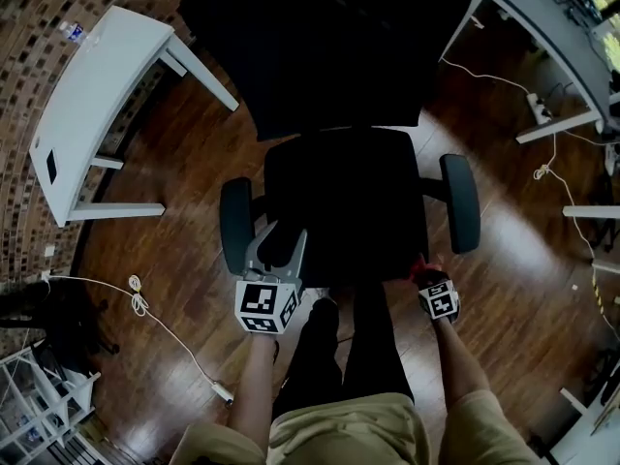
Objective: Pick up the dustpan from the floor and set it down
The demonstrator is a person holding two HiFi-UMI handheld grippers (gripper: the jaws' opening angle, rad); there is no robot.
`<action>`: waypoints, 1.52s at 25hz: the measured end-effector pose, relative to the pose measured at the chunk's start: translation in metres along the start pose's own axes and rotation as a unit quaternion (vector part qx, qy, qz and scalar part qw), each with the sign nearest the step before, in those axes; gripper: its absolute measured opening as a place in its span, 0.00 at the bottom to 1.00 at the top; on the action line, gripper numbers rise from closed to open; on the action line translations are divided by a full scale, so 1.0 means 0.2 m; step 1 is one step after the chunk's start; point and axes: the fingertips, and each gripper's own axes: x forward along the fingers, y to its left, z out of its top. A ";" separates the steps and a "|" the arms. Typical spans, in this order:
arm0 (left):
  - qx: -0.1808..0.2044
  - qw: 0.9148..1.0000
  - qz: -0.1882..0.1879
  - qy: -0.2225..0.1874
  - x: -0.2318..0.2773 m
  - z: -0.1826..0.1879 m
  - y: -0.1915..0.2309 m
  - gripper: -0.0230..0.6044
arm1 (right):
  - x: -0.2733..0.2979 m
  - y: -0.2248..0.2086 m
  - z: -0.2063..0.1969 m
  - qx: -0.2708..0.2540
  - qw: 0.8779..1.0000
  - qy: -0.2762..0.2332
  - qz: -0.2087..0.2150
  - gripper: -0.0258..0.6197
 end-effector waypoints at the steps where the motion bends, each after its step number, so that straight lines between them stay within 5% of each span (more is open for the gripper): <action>1: 0.002 1.000 -0.003 0.002 0.01 0.00 -0.01 0.28 | -0.03 -0.07 0.00 0.041 0.999 0.000 -0.018 0.17; 4: 0.004 1.000 -0.009 0.010 -0.01 0.01 -0.05 0.28 | -0.10 -0.12 0.05 0.141 0.989 -0.025 -0.037 0.17; 8: 0.013 1.000 -0.017 0.010 -0.08 0.09 -0.11 0.28 | -0.20 0.07 0.27 0.169 0.982 -0.080 0.001 0.17; 11: 0.018 1.000 -0.019 -0.006 -0.16 0.22 -0.13 0.28 | -0.38 0.31 0.63 0.157 0.973 -0.159 0.052 0.17; 15: 0.023 0.998 -0.005 -0.053 -0.27 0.49 -0.09 0.28 | -0.77 0.53 1.24 0.123 0.944 -0.290 0.100 0.17; 20: 0.021 0.995 0.004 -0.100 -0.54 0.74 -0.14 0.28 | -1.36 0.65 1.62 0.102 0.903 -0.405 0.101 0.17; 23: 0.029 0.988 -0.004 -0.153 -0.70 0.96 -0.20 0.29 | -1.66 0.70 1.82 0.006 0.888 -0.457 0.058 0.17; 26: 0.042 0.981 -0.021 -0.188 -0.89 1.10 -0.25 0.33 | -1.94 0.84 1.91 -0.075 0.862 -0.502 0.016 0.17; 29: 0.045 0.976 -0.023 -0.214 -1.04 1.13 -0.30 0.36 | -2.15 0.96 1.90 -0.075 0.836 -0.541 0.048 0.17; 35: 0.018 0.977 -0.011 -0.214 -1.15 1.00 -0.34 0.41 | -2.43 1.04 1.68 -0.012 0.804 -0.583 0.113 0.17; 38: 0.026 0.978 -0.005 -0.206 -1.22 0.93 -0.34 0.42 | -2.43 1.12 1.56 -0.033 0.807 -0.576 0.128 0.17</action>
